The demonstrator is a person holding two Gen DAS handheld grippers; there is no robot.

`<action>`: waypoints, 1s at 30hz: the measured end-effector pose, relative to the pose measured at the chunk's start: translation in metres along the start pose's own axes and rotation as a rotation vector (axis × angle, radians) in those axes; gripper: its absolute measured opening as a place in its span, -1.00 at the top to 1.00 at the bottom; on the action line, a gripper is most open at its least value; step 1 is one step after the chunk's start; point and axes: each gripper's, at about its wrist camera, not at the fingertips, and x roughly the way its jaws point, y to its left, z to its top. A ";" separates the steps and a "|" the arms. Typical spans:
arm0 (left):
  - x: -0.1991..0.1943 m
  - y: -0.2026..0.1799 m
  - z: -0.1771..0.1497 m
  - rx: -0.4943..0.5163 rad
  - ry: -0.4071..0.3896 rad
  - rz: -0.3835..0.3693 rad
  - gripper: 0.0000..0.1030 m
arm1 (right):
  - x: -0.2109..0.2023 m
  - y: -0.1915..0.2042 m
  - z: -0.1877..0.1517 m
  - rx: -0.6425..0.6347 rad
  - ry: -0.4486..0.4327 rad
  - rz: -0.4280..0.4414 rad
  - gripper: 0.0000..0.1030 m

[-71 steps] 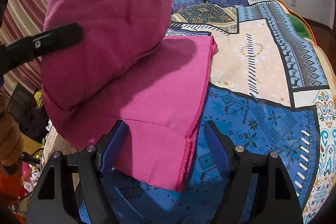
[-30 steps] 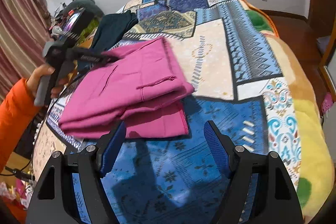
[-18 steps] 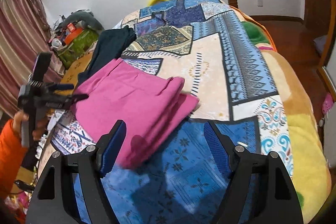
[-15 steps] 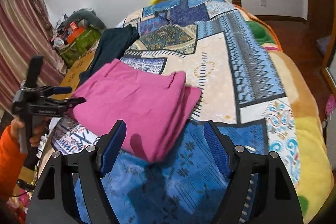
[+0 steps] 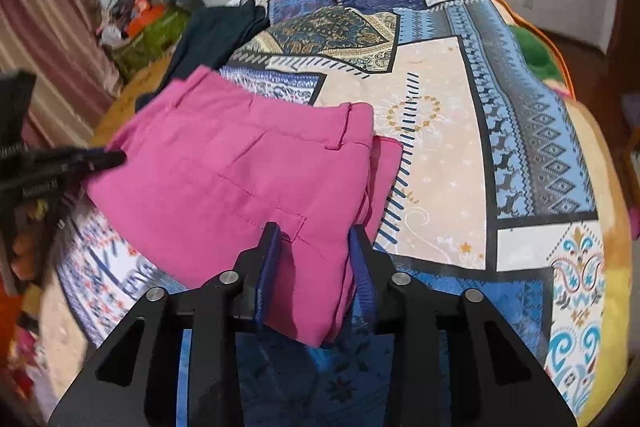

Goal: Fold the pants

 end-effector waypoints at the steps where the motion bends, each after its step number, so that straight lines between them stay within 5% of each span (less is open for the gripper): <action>1: 0.001 0.003 -0.002 -0.006 -0.002 0.009 0.70 | 0.001 -0.001 -0.001 -0.001 0.006 0.002 0.43; 14: -0.008 -0.009 -0.001 0.112 0.000 0.072 0.67 | -0.014 -0.006 0.015 -0.010 0.025 -0.022 0.39; 17: -0.010 -0.012 0.004 0.136 -0.005 0.087 0.51 | -0.023 -0.001 0.030 -0.013 -0.018 -0.003 0.16; 20: -0.018 -0.012 0.015 0.134 -0.027 0.096 0.30 | -0.021 0.009 0.046 -0.032 -0.041 0.020 0.13; 24: -0.035 -0.015 0.040 0.119 -0.100 0.082 0.04 | -0.002 0.022 0.065 -0.060 -0.030 0.043 0.13; 30: -0.019 -0.037 0.075 0.123 -0.089 -0.041 0.02 | 0.031 0.023 0.075 -0.038 0.038 0.079 0.13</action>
